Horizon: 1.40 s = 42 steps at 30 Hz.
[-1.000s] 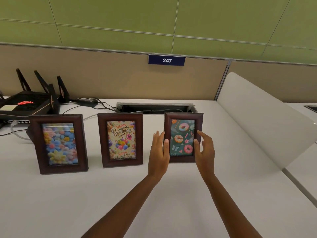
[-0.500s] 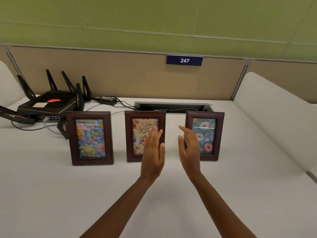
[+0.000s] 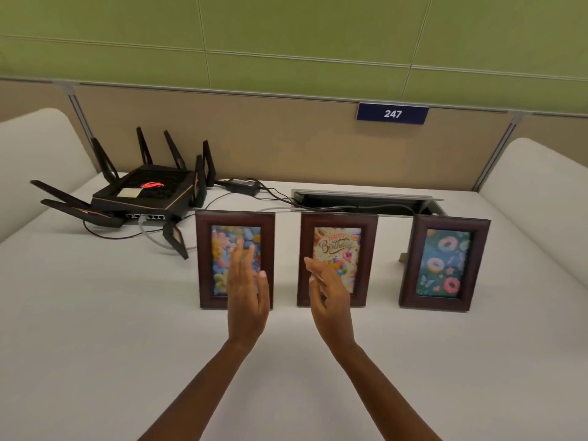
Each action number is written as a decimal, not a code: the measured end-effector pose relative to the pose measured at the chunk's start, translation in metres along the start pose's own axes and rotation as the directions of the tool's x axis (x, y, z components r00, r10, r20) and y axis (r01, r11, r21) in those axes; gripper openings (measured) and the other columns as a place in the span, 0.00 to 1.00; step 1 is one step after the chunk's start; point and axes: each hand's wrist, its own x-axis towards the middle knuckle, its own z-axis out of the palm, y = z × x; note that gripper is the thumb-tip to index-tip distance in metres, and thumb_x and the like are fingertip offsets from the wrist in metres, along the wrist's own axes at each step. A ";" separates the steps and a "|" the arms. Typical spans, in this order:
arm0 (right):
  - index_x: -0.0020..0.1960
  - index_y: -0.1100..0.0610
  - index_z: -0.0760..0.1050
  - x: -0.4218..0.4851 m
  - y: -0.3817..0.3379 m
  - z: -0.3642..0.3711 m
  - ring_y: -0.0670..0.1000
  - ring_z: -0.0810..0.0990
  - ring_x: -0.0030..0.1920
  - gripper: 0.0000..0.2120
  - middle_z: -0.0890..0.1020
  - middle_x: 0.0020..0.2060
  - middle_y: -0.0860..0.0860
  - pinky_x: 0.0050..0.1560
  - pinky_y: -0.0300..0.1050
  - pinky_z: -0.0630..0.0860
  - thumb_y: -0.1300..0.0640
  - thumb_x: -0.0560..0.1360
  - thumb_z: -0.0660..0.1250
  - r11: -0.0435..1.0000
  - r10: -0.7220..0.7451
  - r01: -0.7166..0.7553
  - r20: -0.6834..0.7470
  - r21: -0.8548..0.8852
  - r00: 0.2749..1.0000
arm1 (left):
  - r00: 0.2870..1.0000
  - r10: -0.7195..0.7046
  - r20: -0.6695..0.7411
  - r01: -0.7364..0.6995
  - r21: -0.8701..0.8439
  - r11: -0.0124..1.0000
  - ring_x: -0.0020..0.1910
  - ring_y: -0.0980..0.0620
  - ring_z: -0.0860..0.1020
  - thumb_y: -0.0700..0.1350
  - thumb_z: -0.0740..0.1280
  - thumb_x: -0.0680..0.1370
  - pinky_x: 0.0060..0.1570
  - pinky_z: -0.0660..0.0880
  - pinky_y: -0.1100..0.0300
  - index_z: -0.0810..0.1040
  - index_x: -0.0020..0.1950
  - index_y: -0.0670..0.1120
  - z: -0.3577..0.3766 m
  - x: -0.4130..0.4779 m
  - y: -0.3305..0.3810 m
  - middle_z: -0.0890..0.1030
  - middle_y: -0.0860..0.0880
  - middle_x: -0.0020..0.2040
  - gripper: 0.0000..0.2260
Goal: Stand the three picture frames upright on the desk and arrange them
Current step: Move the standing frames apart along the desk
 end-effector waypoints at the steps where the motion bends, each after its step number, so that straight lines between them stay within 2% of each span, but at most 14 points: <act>1: 0.61 0.59 0.72 -0.001 0.000 0.008 0.37 0.72 0.57 0.16 0.76 0.55 0.46 0.58 0.21 0.65 0.67 0.75 0.59 1.000 0.019 -0.019 0.021 -0.007 1.000 | 1.000 -0.010 -0.013 0.010 0.007 1.000 0.72 0.46 0.56 0.42 0.55 0.77 0.70 0.60 0.45 0.54 0.70 0.47 -0.006 0.002 -0.008 0.62 0.38 0.72 0.22; 4: 0.66 0.59 0.67 -0.006 0.002 0.033 0.46 0.71 0.63 0.18 0.75 0.62 0.52 0.60 0.21 0.63 0.65 0.77 0.58 0.992 0.123 -0.122 0.102 -0.020 0.987 | 0.993 -0.116 -0.035 0.117 0.015 0.993 0.73 0.43 0.58 0.45 0.54 0.77 0.69 0.64 0.42 0.56 0.72 0.42 -0.023 0.010 -0.033 0.59 0.39 0.74 0.24; 8: 0.71 0.57 0.58 -0.011 0.006 0.058 0.50 0.65 0.71 0.23 0.67 0.70 0.53 0.69 0.42 0.64 0.61 0.78 0.58 0.960 0.280 -0.279 0.155 -0.031 0.947 | 0.972 -0.225 -0.065 0.225 -0.008 0.974 0.73 0.42 0.59 0.46 0.53 0.79 0.68 0.66 0.44 0.55 0.72 0.41 -0.037 0.020 -0.059 0.58 0.39 0.74 0.23; 10: 0.72 0.57 0.56 -0.013 0.009 0.066 0.51 0.63 0.72 0.24 0.64 0.72 0.53 0.71 0.45 0.63 0.60 0.78 0.58 0.941 0.337 -0.334 0.178 -0.045 0.925 | 0.947 -0.318 -0.047 0.316 -0.039 0.948 0.72 0.42 0.61 0.44 0.54 0.80 0.67 0.68 0.44 0.54 0.73 0.42 -0.041 0.025 -0.069 0.60 0.40 0.74 0.22; 13: 0.73 0.57 0.54 -0.012 0.014 0.076 0.53 0.63 0.72 0.26 0.63 0.72 0.54 0.70 0.48 0.63 0.58 0.78 0.59 0.908 0.415 -0.416 0.201 -0.040 0.887 | 0.898 -0.433 0.071 0.439 -0.117 0.891 0.69 0.42 0.67 0.45 0.51 0.81 0.61 0.71 0.48 0.55 0.72 0.44 -0.048 0.032 -0.079 0.65 0.41 0.72 0.20; 15: 0.72 0.59 0.57 -0.008 0.017 0.079 0.54 0.68 0.69 0.25 0.69 0.69 0.56 0.66 0.45 0.67 0.59 0.77 0.60 0.874 0.474 -0.486 0.209 0.004 0.855 | 0.859 -0.476 0.188 0.509 -0.209 0.835 0.64 0.41 0.72 0.47 0.48 0.81 0.56 0.73 0.53 0.60 0.70 0.43 -0.052 0.036 -0.085 0.72 0.42 0.66 0.18; 18: 0.67 0.61 0.64 0.000 0.022 0.082 0.52 0.76 0.58 0.21 0.77 0.61 0.58 0.56 0.40 0.73 0.60 0.76 0.62 0.815 0.543 -0.576 0.264 0.067 0.797 | 0.769 -0.531 0.354 0.623 -0.230 0.748 0.63 0.41 0.73 0.51 0.46 0.81 0.59 0.72 0.52 0.65 0.67 0.43 -0.054 0.046 -0.093 0.74 0.41 0.64 0.21; 20: 0.64 0.61 0.68 0.006 0.027 0.084 0.52 0.78 0.56 0.18 0.78 0.58 0.57 0.54 0.38 0.74 0.60 0.75 0.64 0.791 0.554 -0.604 0.304 0.099 0.775 | 0.729 -0.511 0.456 0.648 -0.221 0.729 0.61 0.44 0.74 0.52 0.45 0.80 0.59 0.73 0.52 0.65 0.68 0.44 -0.055 0.053 -0.096 0.74 0.43 0.64 0.22; 23: 0.61 0.59 0.71 0.016 0.031 0.086 0.49 0.78 0.53 0.16 0.79 0.54 0.53 0.45 0.30 0.77 0.60 0.75 0.64 0.748 0.549 -0.641 0.381 0.174 0.744 | 0.697 -0.480 0.533 0.679 -0.274 0.681 0.45 0.57 0.79 0.54 0.46 0.80 0.41 0.77 0.69 0.68 0.64 0.50 -0.057 0.062 -0.098 0.76 0.52 0.55 0.19; 25: 0.61 0.58 0.71 0.023 0.032 0.087 0.47 0.79 0.50 0.16 0.79 0.53 0.51 0.41 0.27 0.77 0.59 0.74 0.65 0.717 0.547 -0.667 0.428 0.204 0.719 | 0.683 -0.470 0.559 0.697 -0.308 0.648 0.40 0.63 0.79 0.55 0.47 0.79 0.36 0.77 0.73 0.70 0.58 0.54 -0.057 0.067 -0.101 0.77 0.56 0.51 0.16; 30: 0.51 0.51 0.74 0.040 0.033 0.088 0.44 0.81 0.47 0.09 0.82 0.47 0.48 0.39 0.33 0.79 0.60 0.72 0.67 0.624 0.556 -0.739 0.519 0.255 0.649 | 0.676 -0.430 0.598 0.720 -0.411 0.559 0.38 0.63 0.83 0.57 0.48 0.79 0.36 0.80 0.69 0.76 0.45 0.59 -0.057 0.076 -0.106 0.82 0.59 0.43 0.17; 35: 0.48 0.52 0.75 0.053 0.028 0.094 0.48 0.82 0.46 0.12 0.82 0.46 0.50 0.43 0.39 0.79 0.67 0.70 0.66 0.594 0.578 -0.750 0.495 0.289 0.649 | 0.676 -0.395 0.622 0.724 -0.461 0.513 0.38 0.61 0.83 0.55 0.51 0.79 0.32 0.79 0.69 0.79 0.41 0.57 -0.061 0.085 -0.105 0.85 0.59 0.38 0.18; 38: 0.49 0.54 0.74 0.055 0.023 0.100 0.49 0.81 0.45 0.13 0.81 0.47 0.51 0.43 0.40 0.79 0.70 0.70 0.64 0.597 0.576 -0.751 0.501 0.282 0.646 | 0.678 -0.376 0.631 0.719 -0.464 0.518 0.37 0.62 0.83 0.55 0.50 0.79 0.32 0.79 0.70 0.77 0.43 0.57 -0.065 0.086 -0.109 0.83 0.57 0.41 0.16; 42: 0.55 0.58 0.72 0.053 0.013 0.117 0.54 0.79 0.50 0.15 0.79 0.52 0.54 0.51 0.47 0.77 0.69 0.71 0.64 0.624 0.588 -0.738 0.468 0.258 0.660 | 0.690 -0.375 0.620 0.711 -0.480 0.514 0.35 0.65 0.82 0.55 0.49 0.80 0.33 0.78 0.72 0.76 0.44 0.56 -0.079 0.088 -0.120 0.80 0.54 0.45 0.16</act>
